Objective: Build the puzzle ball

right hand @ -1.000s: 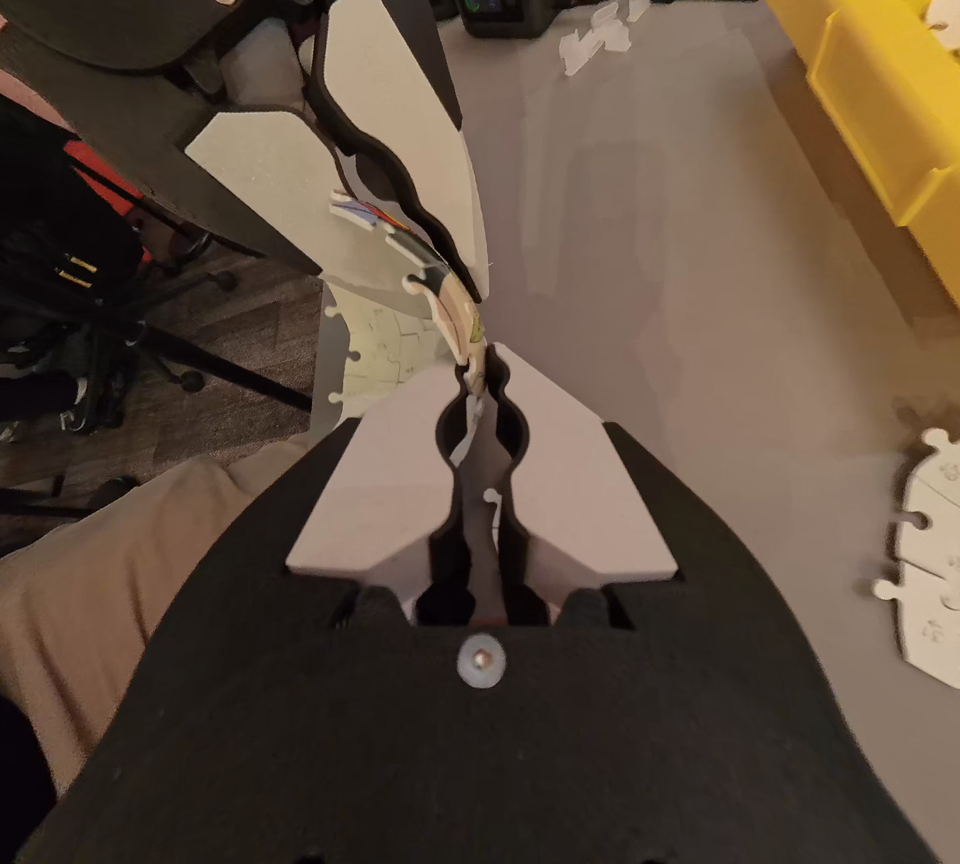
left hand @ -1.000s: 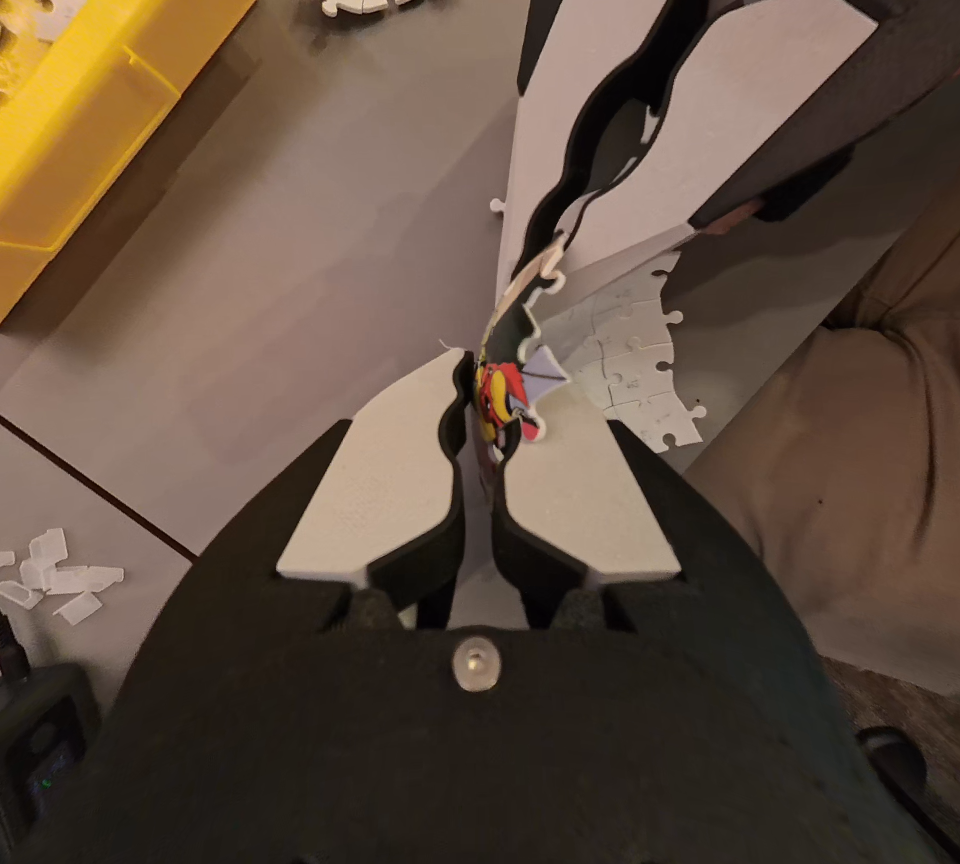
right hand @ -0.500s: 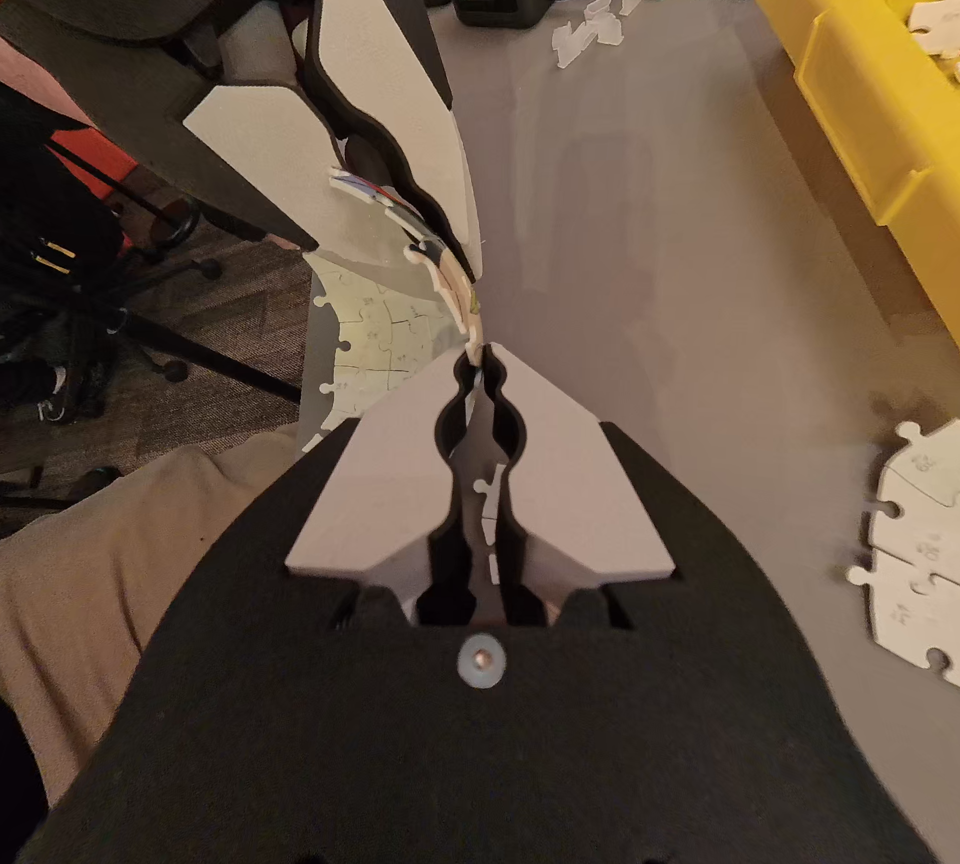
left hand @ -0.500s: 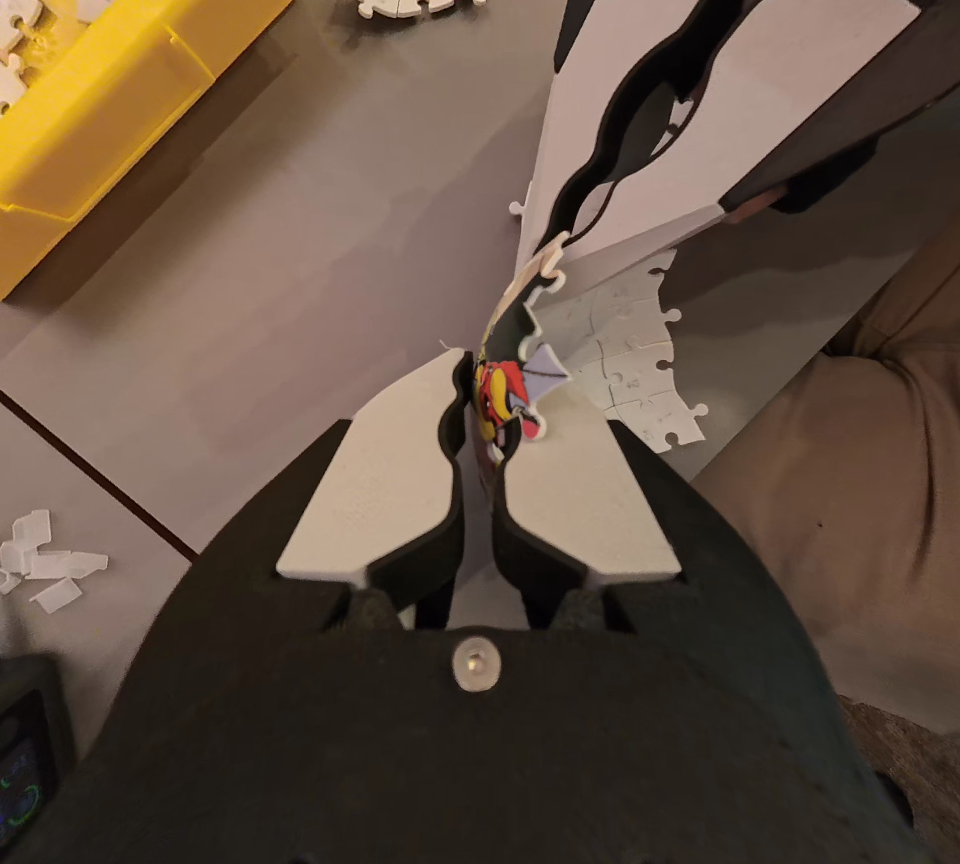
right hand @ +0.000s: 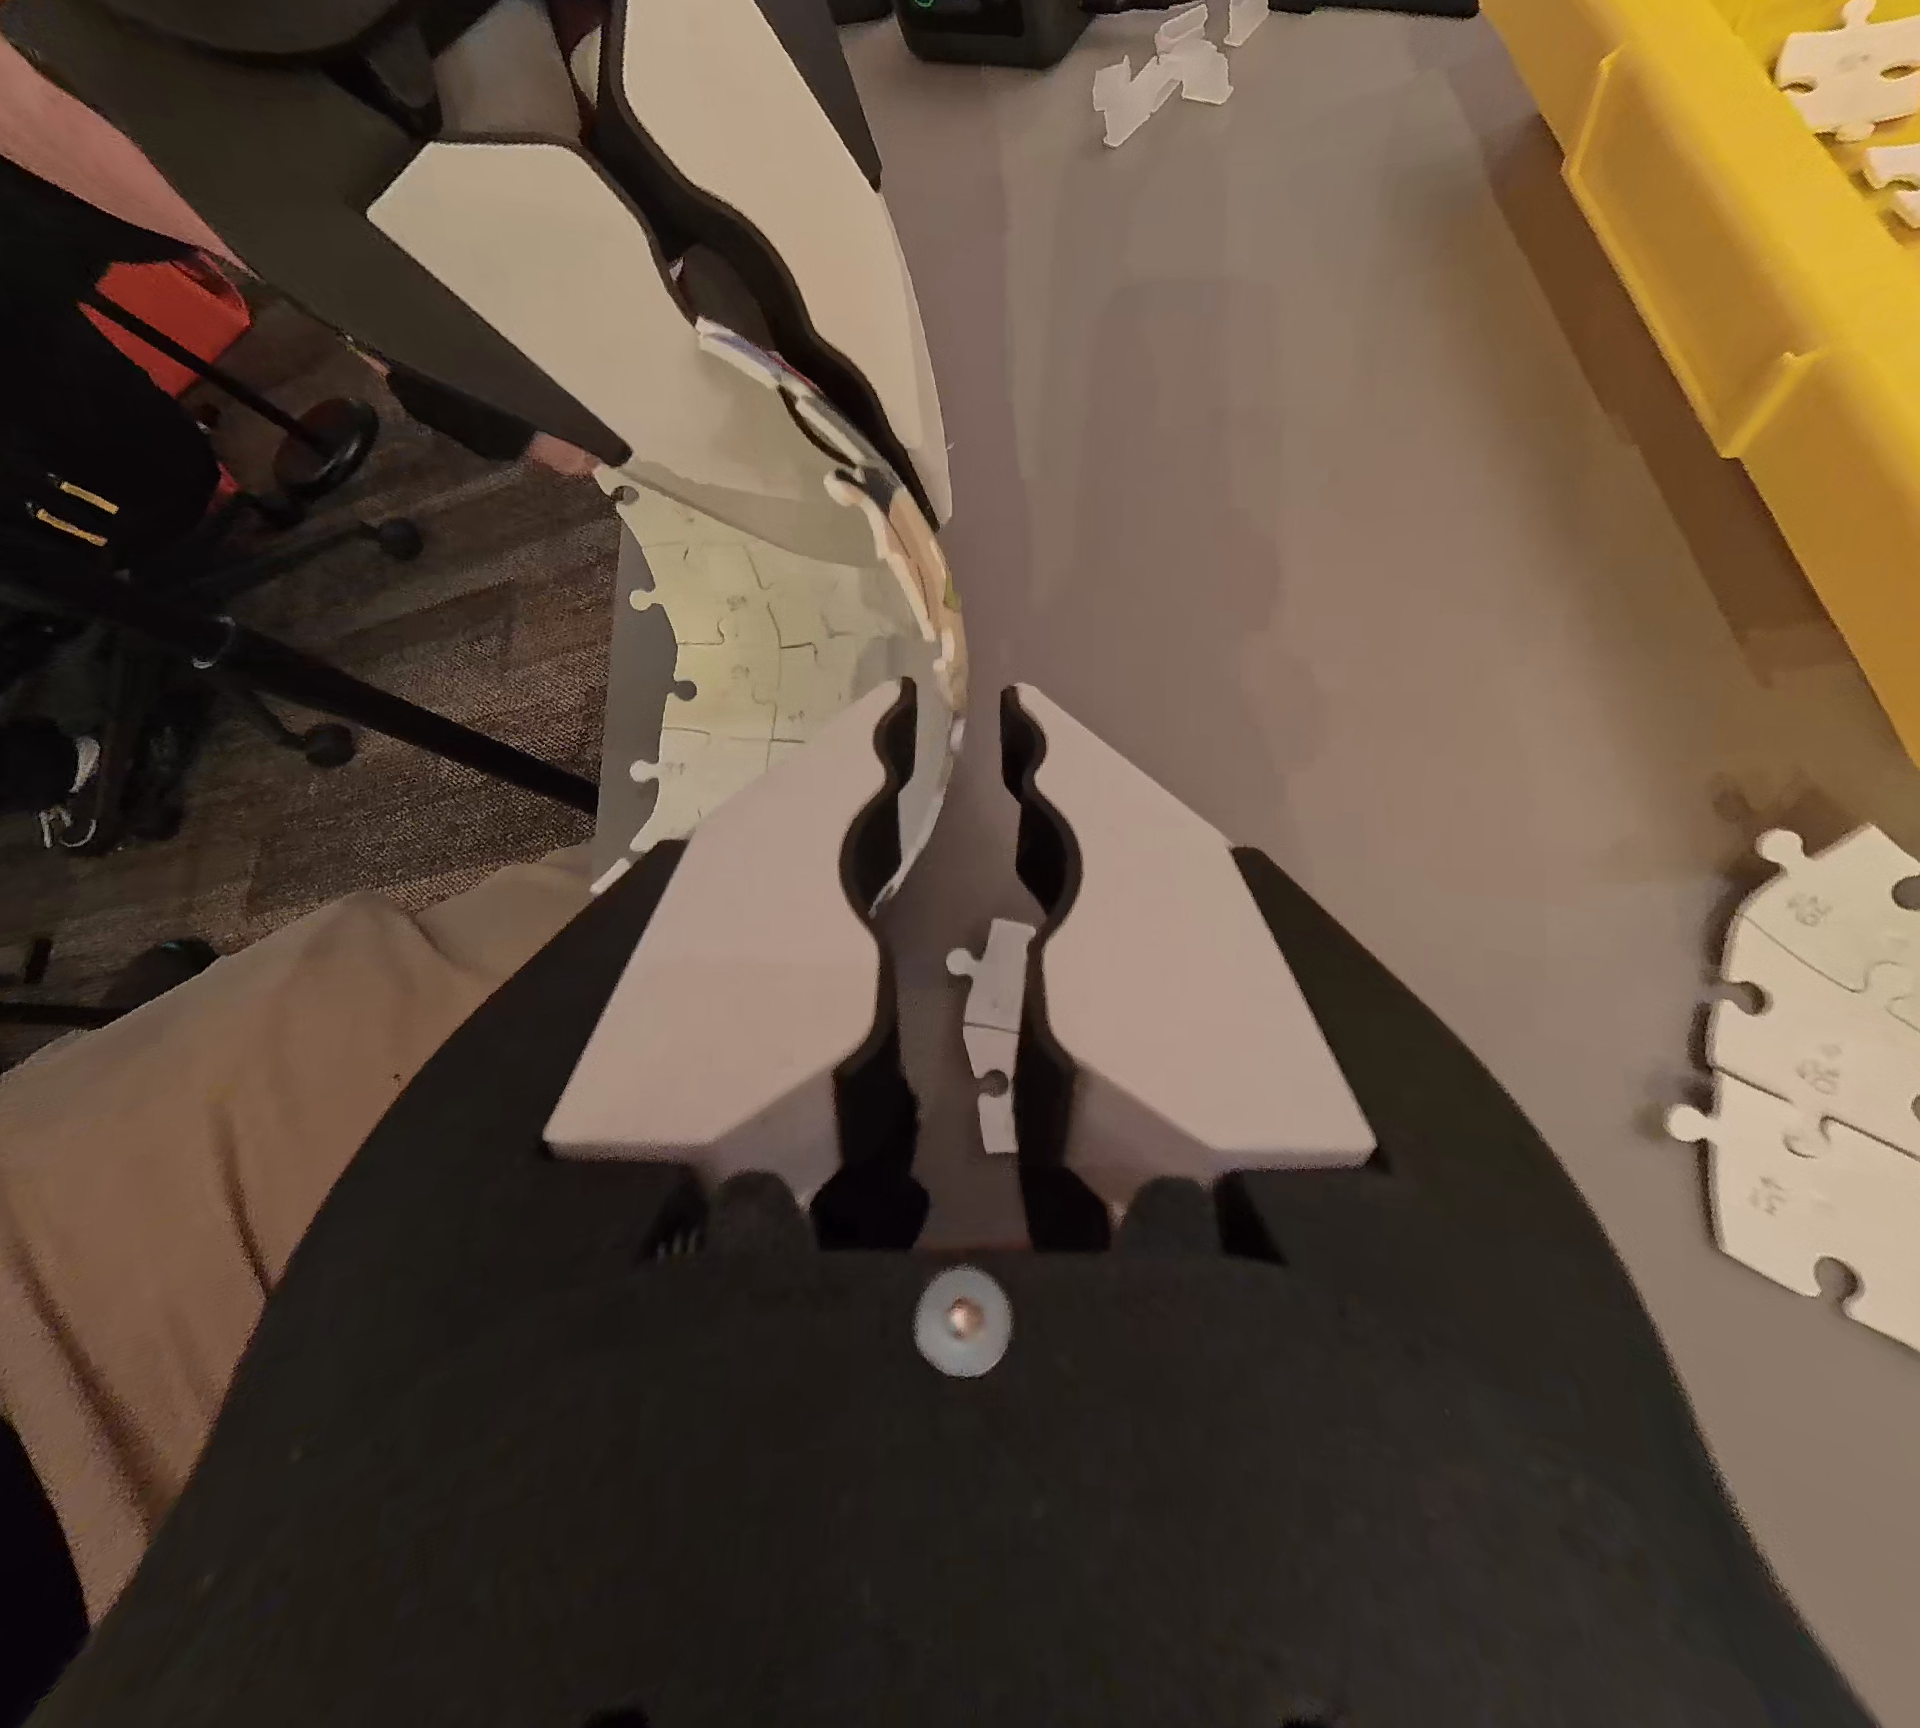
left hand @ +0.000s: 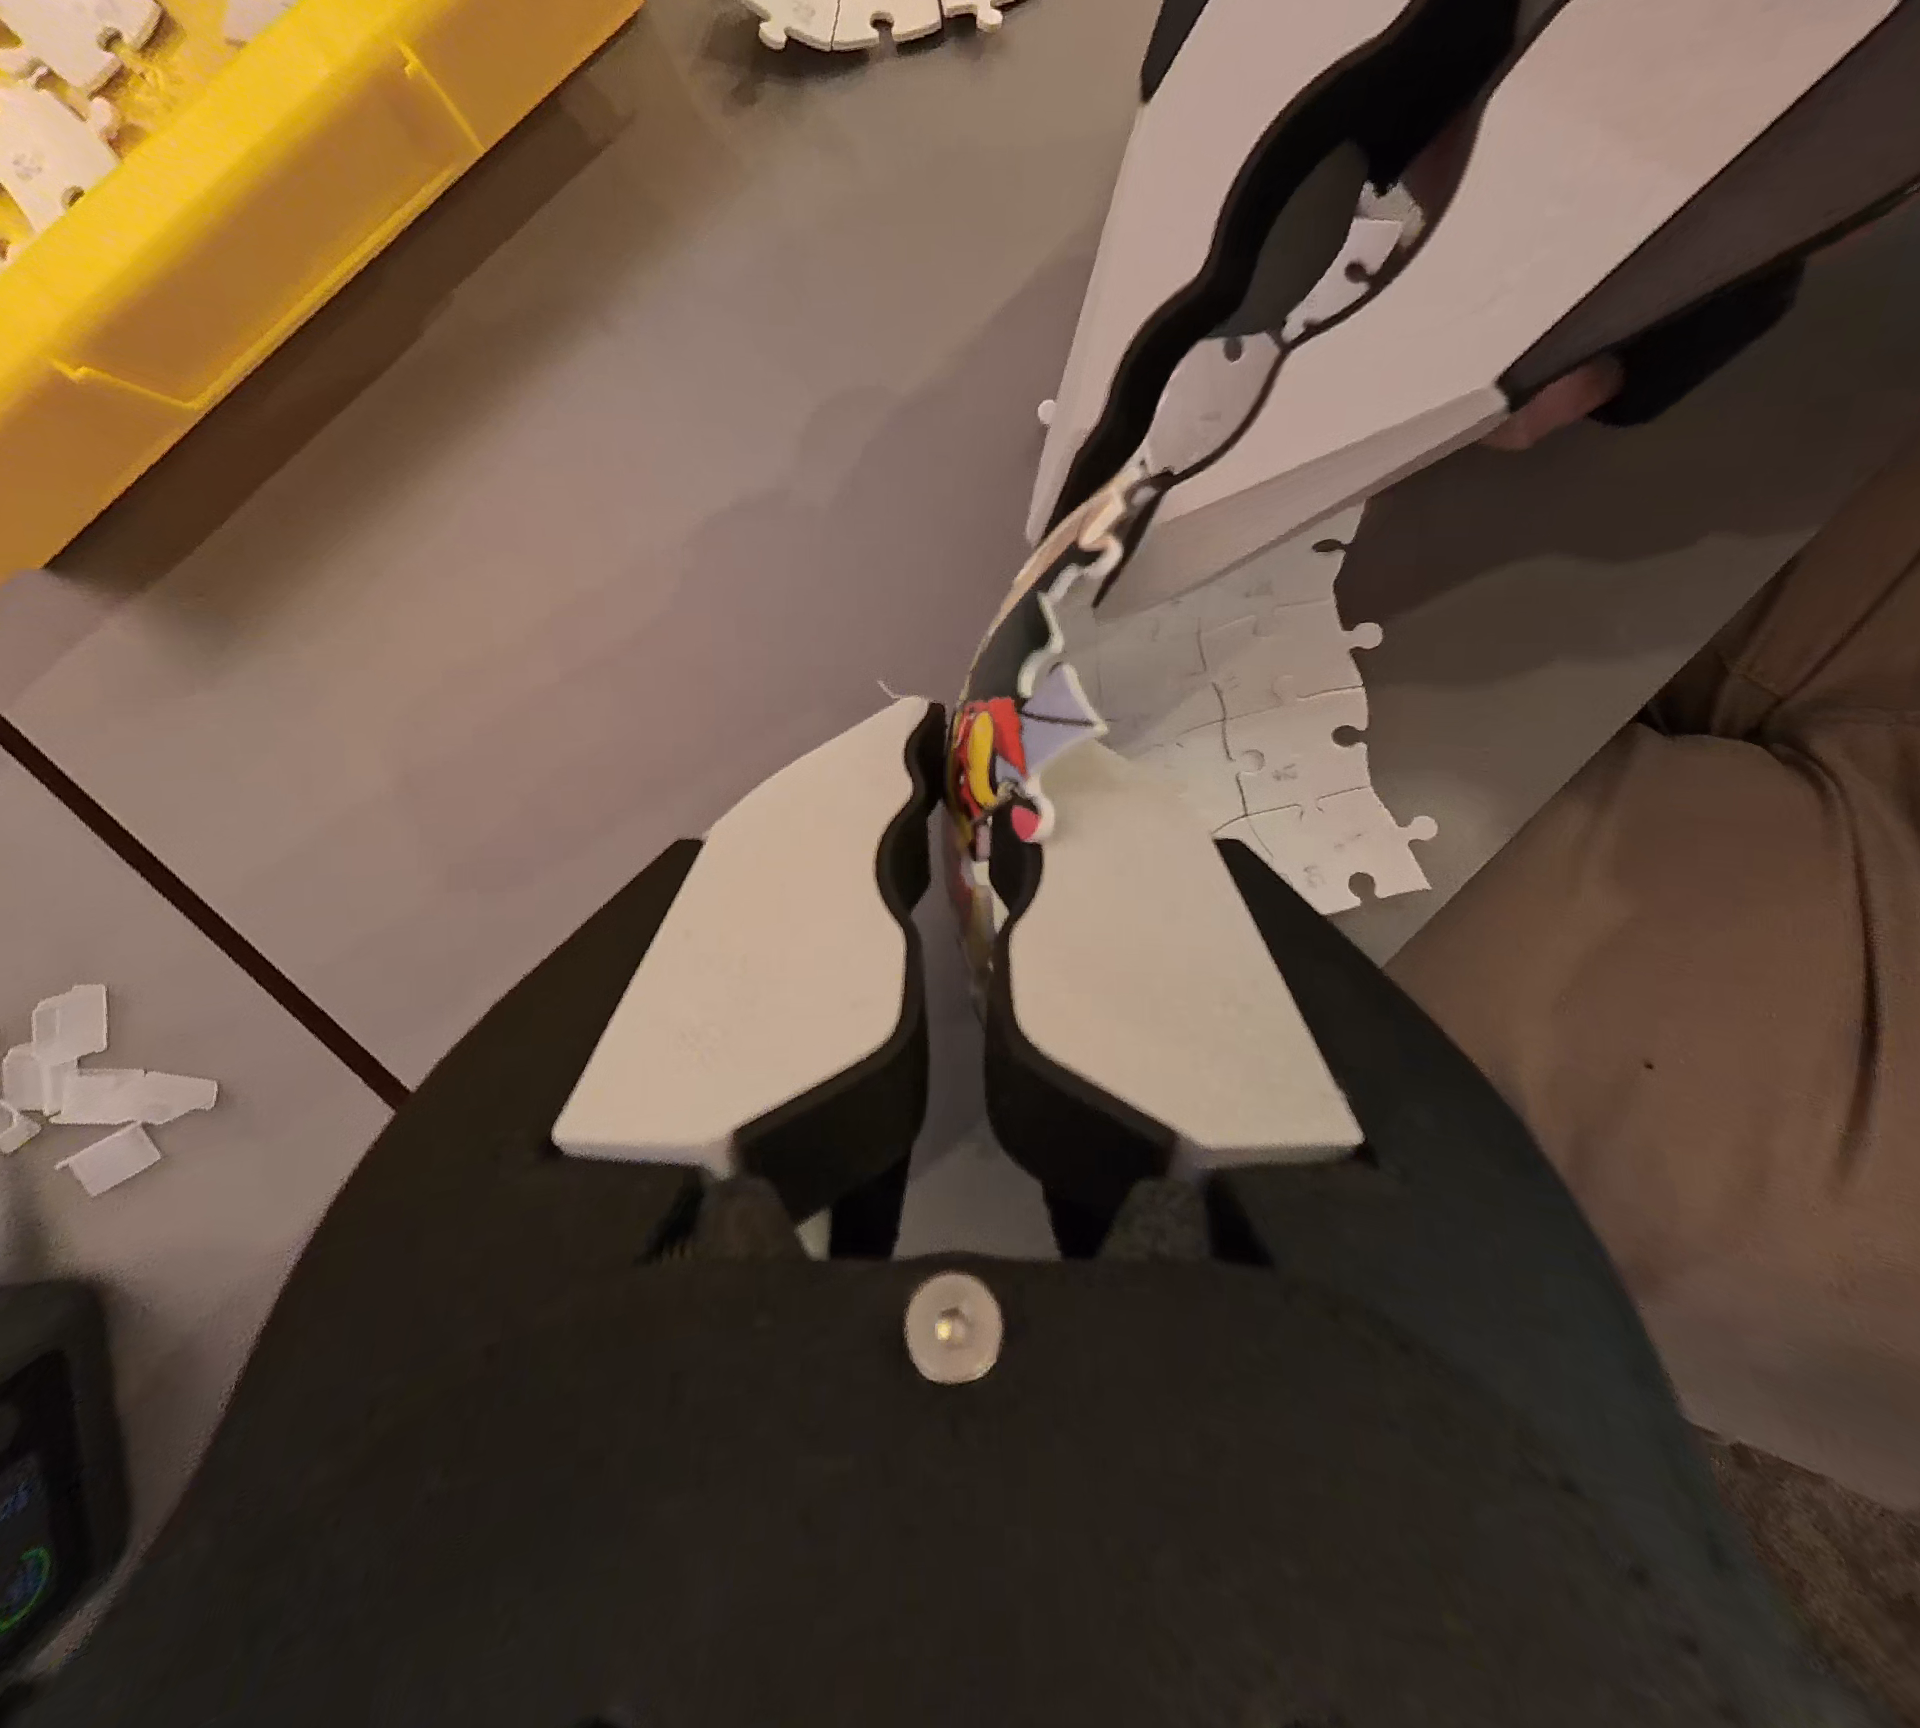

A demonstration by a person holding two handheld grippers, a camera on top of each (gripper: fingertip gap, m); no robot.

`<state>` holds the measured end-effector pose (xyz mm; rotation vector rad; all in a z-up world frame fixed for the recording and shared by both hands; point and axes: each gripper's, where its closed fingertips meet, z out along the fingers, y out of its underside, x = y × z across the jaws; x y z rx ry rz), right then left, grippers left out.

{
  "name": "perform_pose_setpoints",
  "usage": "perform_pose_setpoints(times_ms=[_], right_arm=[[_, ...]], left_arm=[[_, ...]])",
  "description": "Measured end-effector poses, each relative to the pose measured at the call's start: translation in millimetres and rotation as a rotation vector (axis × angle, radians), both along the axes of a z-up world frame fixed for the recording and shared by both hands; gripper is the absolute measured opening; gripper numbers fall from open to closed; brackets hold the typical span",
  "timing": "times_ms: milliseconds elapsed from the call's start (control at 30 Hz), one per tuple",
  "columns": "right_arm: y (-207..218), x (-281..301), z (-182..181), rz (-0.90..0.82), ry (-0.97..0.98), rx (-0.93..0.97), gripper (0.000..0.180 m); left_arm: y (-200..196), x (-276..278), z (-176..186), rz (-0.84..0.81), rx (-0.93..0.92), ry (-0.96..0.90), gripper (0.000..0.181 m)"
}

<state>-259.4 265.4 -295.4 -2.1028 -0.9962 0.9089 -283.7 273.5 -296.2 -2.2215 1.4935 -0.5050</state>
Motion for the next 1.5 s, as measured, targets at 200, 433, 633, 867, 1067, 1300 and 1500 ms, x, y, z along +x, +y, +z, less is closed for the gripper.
perform_pose_setpoints(times_ms=[200, 433, 633, 867, 1067, 1300, 1500], right_arm=[[-1.2, 21.0, 4.3, 0.015, -0.023, -0.031, 0.027], [-7.2, 54.8, -13.5, 0.045, -0.164, -0.059, 0.028], [-17.9, 63.9, -34.5, 0.099, -0.326, 0.029, 0.033], [-19.9, 62.2, -45.0, 0.099, -0.412, 0.081, 0.024], [-35.6, 76.7, -45.4, 0.191, -0.469, 0.034, 0.020], [-33.0, 86.6, -37.3, 0.193, -0.463, 0.024, 0.027], [-35.7, 89.9, -33.3, 0.185, -0.450, 0.022, 0.031]], left_arm=[[6.4, -8.4, 3.6, 0.069, 0.032, -0.001, 0.006], [7.7, -21.8, 3.8, 0.147, 0.040, 0.005, 0.006], [-1.3, -26.2, 0.4, 0.137, -0.003, 0.049, 0.006], [-7.3, -24.8, -7.9, 0.124, -0.050, 0.102, 0.007], [-9.3, -21.9, -10.3, 0.113, -0.056, 0.102, 0.007], [-11.0, -20.9, -16.6, 0.110, -0.098, 0.118, 0.008], [-12.2, -22.3, -19.4, 0.137, -0.132, 0.114, 0.009]])
